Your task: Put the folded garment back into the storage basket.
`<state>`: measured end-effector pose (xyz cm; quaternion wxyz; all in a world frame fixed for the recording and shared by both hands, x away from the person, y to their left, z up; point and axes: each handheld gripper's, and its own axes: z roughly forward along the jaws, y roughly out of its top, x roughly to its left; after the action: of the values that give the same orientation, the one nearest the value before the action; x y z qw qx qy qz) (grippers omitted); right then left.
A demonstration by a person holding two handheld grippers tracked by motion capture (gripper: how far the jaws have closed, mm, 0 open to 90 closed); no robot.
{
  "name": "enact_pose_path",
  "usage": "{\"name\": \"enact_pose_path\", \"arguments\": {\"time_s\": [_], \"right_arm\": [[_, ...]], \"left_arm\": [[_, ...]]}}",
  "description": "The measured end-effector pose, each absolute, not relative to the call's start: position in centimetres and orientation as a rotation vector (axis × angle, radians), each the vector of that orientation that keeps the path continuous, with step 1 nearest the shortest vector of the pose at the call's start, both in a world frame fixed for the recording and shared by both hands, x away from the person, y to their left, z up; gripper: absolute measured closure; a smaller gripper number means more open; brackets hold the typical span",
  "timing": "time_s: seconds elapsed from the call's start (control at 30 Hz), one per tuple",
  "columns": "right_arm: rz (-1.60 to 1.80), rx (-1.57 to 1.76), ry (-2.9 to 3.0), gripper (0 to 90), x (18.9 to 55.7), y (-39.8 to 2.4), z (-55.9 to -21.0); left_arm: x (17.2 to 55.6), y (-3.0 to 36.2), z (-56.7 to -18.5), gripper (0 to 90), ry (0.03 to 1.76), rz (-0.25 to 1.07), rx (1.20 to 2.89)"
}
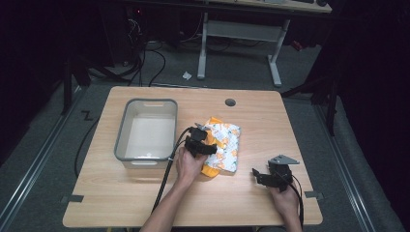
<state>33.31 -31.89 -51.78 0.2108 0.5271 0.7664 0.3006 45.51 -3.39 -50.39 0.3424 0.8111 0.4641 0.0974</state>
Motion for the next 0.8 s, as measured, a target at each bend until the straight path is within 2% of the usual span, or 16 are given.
{"name": "enact_pose_path", "arguments": {"time_s": [0.3,0.43,0.67,0.7,0.77,0.8], "right_arm": [[0.835,1.465,2.13,23.6,33.3,-31.9,-51.8],[0.836,1.465,2.13,23.6,33.3,-31.9,-51.8],[0.836,1.465,2.13,23.6,33.3,-31.9,-51.8],[0.835,1.465,2.13,23.7,33.3,-31.9,-51.8],[0.836,1.465,2.13,23.6,33.3,-31.9,-51.8],[0.836,1.465,2.13,23.6,33.3,-31.9,-51.8]], "left_arm": [[45.9,-3.7,-51.5,26.1,1.217,0.251,2.141],[45.6,-4.0,-51.5,30.0,1.176,0.283,2.169],[45.3,-4.3,-51.4,46.4,1.129,0.273,2.179],[45.1,-4.5,-51.3,54.0,1.113,0.263,2.182],[45.0,-4.6,-51.3,57.5,1.1,0.264,2.185],[44.9,-4.7,-51.3,64.4,1.09,0.267,2.19]]}}
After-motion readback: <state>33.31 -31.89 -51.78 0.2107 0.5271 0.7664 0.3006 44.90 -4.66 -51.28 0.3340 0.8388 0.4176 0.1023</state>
